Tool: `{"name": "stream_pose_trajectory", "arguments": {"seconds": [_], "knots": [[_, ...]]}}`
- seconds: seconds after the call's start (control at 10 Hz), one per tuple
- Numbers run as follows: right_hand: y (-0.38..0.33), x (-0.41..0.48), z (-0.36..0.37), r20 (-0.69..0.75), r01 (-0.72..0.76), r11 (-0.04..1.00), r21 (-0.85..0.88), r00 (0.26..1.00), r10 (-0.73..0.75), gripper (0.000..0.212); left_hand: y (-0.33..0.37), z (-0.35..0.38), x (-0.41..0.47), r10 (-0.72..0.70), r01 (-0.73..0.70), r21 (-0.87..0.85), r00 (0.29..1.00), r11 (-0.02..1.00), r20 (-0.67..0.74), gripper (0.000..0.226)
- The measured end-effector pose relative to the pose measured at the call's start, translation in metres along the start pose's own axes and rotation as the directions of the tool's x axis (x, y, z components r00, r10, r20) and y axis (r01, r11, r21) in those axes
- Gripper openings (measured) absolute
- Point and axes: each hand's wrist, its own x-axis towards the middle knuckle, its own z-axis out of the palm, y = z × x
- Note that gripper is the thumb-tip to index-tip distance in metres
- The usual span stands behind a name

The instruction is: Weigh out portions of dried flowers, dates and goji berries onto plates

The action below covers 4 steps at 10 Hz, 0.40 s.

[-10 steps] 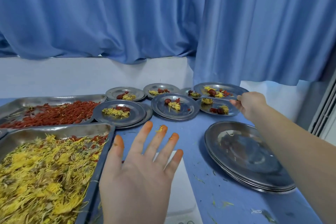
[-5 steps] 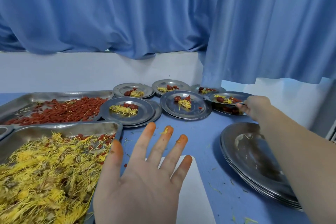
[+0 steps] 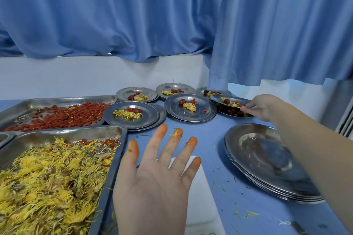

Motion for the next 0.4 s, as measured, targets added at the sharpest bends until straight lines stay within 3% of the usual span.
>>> {"name": "stream_pose_trajectory", "arguments": {"seconds": [0.1, 0.2, 0.3, 0.4], "knots": [[0.006, -0.011, -0.009, 0.017, 0.182, 0.911, -0.369, 0.982, -0.189, 0.036, -0.002, 0.001, -0.003, 0.015, -0.015, 0.021, 1.000, 1.000, 0.005, 0.063], [0.002, -0.026, -0.012, 0.113, 0.234, 0.875, -0.423, 0.972, -0.206, 0.035, -0.003, -0.001, -0.005, 0.050, -0.052, 0.045, 0.998, 0.998, 0.027, 0.062], [-0.007, -0.050, -0.011, 0.238, 0.180, 0.984, 0.003, 0.955, -0.175, 0.013, 0.001, -0.003, -0.008, 0.087, -0.089, 0.064, 0.996, 0.994, 0.024, 0.059], [-0.002, -0.093, -0.012, 0.243, 0.075, 0.982, 0.174, 0.963, -0.117, 0.014, 0.005, -0.005, -0.010, 0.121, -0.122, 0.096, 0.992, 0.988, 0.017, 0.053]]}}
